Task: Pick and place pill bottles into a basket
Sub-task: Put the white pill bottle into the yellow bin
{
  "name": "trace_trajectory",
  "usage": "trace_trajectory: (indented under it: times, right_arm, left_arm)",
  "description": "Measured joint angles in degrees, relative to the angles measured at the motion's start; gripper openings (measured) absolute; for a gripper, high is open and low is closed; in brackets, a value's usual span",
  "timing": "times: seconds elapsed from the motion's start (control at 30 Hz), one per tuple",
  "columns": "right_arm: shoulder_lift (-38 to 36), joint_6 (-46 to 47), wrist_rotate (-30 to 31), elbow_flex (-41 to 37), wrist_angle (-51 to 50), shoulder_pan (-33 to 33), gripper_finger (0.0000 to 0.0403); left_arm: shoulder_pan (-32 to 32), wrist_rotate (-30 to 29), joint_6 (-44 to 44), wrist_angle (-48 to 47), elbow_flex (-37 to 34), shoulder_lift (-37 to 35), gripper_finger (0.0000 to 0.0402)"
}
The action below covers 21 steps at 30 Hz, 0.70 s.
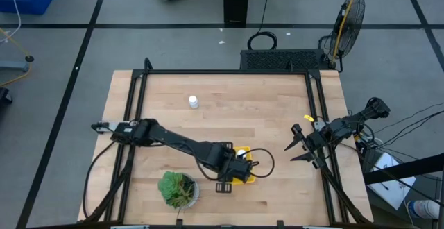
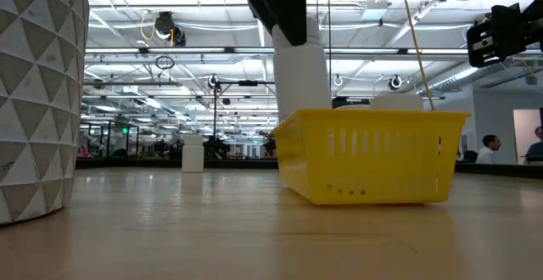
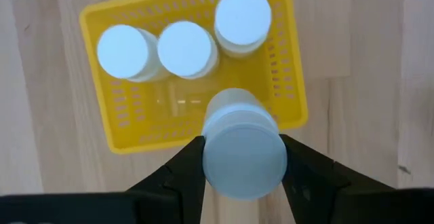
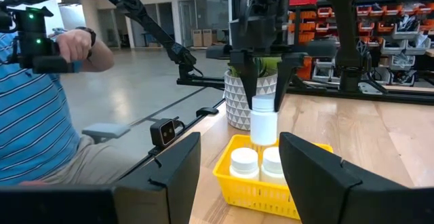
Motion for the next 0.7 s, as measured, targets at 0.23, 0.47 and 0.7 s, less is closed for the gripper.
trace_trajectory:
  times: [0.23, 0.47, 0.7]
  right_arm:
    - [0.00, -0.02, -0.01, -0.01, -0.01, 0.00, 0.0194]
    - [0.00, 0.00, -0.02, 0.01, -0.01, 0.00, 0.0194]
    - [0.00, -0.02, 0.00, -0.01, -0.01, -0.01, 0.0194]
  left_arm:
    - [1.14, 0.72, -0.44, 0.43, 0.00, -0.02, 0.0165]
    - [1.36, 1.64, -0.39, 2.25, 0.00, -0.04, 0.0165]
    - [1.00, 1.64, -0.43, 2.21, 0.00, -0.07, 0.0165]
